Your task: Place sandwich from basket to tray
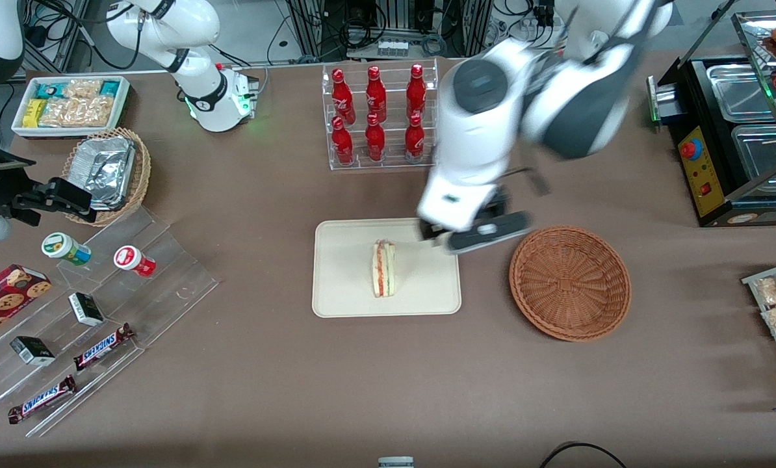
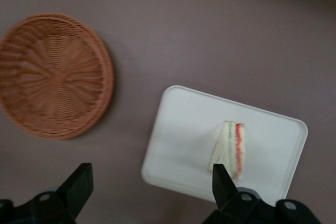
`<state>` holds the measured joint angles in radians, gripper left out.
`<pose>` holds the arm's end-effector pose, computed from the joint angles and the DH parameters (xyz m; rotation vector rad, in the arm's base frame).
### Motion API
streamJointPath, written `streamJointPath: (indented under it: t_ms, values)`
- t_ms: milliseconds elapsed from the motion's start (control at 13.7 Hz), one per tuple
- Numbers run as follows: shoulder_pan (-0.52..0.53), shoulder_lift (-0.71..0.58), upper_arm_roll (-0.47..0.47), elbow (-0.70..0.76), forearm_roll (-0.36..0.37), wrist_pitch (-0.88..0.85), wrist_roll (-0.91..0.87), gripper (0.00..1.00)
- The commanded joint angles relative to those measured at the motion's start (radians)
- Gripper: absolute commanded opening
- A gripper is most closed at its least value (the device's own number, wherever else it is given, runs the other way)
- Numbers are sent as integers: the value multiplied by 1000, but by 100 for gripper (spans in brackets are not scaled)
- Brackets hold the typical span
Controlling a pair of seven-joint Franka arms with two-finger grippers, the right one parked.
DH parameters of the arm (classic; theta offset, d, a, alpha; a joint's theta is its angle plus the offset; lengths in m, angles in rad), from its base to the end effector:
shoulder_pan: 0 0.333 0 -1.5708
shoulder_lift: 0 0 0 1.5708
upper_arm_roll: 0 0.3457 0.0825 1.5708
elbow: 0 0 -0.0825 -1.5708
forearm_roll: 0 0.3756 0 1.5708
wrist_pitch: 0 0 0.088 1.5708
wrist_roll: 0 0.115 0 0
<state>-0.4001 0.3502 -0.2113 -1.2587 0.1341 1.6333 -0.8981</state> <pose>0.5667 -0.3467 0.5888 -3.0825 -0.4565 -0.1020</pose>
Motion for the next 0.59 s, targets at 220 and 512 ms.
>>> streamJointPath:
  t_ms: [220, 512]
  values:
    - [245, -148, -5, -76, -68, -99, 253, 100]
    - [401, -285, -5, -221, -88, -124, 480, 100]
